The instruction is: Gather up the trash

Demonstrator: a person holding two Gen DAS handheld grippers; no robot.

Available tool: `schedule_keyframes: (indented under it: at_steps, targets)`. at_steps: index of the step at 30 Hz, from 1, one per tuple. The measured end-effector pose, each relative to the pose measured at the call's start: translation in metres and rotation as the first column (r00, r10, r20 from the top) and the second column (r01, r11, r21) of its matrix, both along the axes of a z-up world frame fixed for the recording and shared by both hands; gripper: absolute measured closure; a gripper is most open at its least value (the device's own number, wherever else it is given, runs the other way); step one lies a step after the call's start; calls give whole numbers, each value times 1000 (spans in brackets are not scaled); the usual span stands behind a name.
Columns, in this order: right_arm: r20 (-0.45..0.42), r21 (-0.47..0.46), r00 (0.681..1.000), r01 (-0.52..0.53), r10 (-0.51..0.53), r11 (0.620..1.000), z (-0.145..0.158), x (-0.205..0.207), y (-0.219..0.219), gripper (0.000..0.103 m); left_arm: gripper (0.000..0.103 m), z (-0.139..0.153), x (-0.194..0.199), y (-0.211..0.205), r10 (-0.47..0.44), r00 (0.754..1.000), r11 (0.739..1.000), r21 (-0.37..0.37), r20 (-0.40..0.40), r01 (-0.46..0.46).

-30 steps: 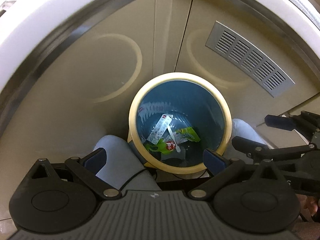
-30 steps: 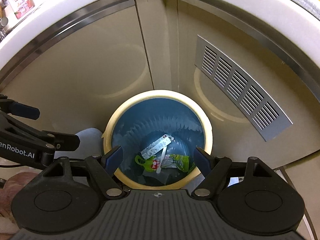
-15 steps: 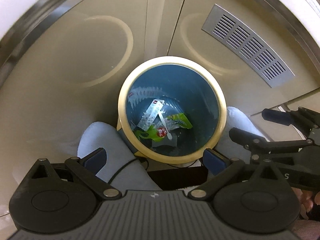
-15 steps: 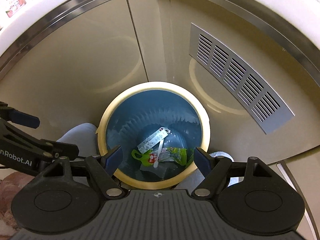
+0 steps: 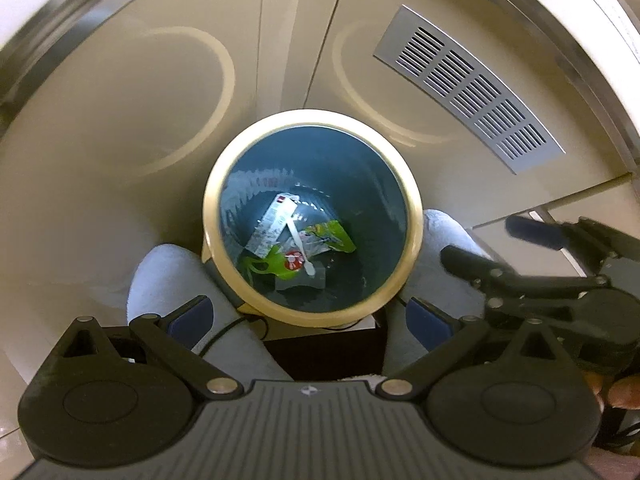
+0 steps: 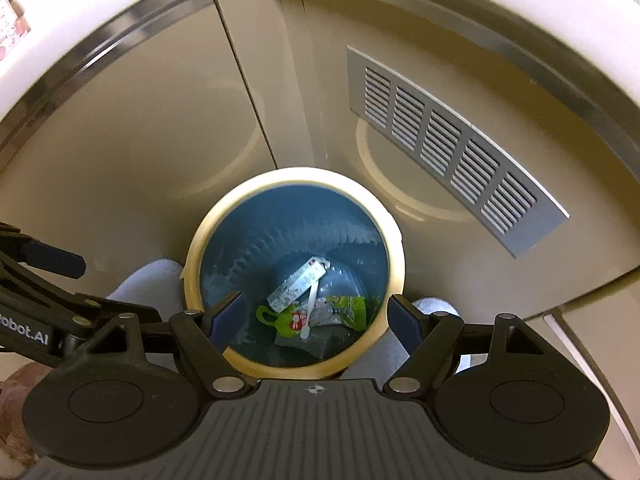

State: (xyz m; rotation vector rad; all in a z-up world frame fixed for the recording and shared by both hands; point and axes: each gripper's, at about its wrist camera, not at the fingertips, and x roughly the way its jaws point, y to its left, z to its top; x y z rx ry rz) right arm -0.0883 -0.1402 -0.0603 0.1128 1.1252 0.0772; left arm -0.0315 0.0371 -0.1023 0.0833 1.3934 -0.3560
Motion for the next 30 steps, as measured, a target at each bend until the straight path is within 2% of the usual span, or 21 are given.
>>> schedule_keyframes:
  at_steps: [10, 14, 18, 23, 27, 30]
  targets:
    - [132, 22, 991, 18, -21, 1000, 39, 2, -12, 20, 0, 12, -1, 3, 3, 1000, 1000, 5, 31, -3]
    - [242, 66, 970, -3, -13, 998, 68, -1, -19, 19, 0, 33, -8, 7, 1, 992, 1000, 13, 126, -2]
    - [388, 92, 922, -46, 7, 995, 110, 0, -29, 18, 0, 67, -15, 14, 13, 960, 1000, 1, 280, -14]
    - [531, 35, 847, -37, 13, 999, 157, 26, -45, 11, 0, 109, -17, 23, 51, 904, 998, -49, 423, -34]
    - [556, 45, 830, 8, -31, 999, 177, 65, -63, 10, 0, 135, -20, 30, 72, 854, 997, -66, 515, -44]
    - [529, 71, 842, 82, -108, 994, 178, 110, -80, 9, 0, 148, -15, 32, 83, 838, 996, -67, 540, -55]
